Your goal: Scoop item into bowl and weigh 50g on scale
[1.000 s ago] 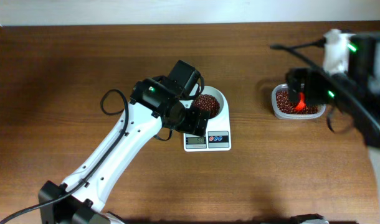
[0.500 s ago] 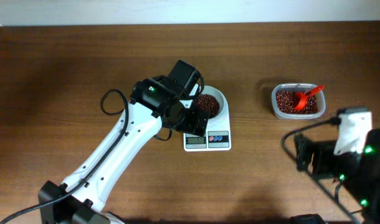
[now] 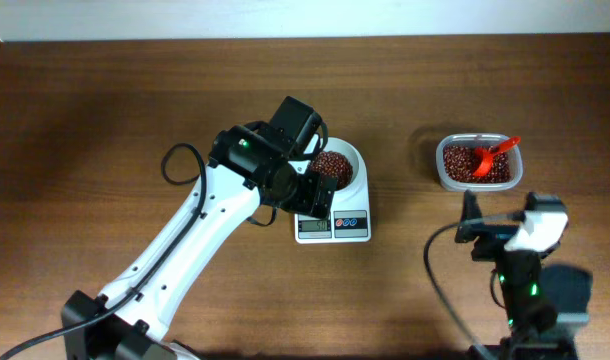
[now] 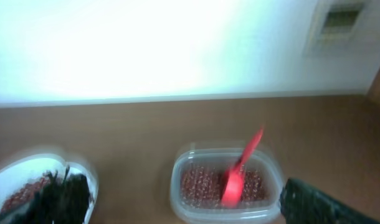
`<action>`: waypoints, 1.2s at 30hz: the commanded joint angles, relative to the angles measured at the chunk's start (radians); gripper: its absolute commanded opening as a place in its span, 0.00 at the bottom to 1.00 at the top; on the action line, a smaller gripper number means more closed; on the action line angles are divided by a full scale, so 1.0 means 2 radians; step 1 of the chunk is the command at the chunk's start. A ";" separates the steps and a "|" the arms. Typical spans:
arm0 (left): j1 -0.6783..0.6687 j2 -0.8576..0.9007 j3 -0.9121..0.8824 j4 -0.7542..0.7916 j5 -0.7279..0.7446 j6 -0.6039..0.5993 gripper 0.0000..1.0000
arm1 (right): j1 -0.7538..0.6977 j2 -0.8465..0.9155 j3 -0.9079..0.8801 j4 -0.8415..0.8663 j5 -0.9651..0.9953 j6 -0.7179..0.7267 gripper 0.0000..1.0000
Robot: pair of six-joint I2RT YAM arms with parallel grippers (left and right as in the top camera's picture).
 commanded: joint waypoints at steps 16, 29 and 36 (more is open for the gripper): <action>-0.002 -0.003 0.003 0.075 -0.009 -0.005 0.99 | -0.005 -0.162 -0.180 0.042 0.003 0.003 0.99; -0.002 -0.003 0.003 0.075 -0.009 -0.005 0.99 | -0.005 -0.162 -0.180 0.043 0.003 0.003 0.99; -0.002 -0.003 0.003 0.075 -0.009 -0.005 0.99 | -0.005 -0.162 -0.180 0.043 0.003 0.003 0.99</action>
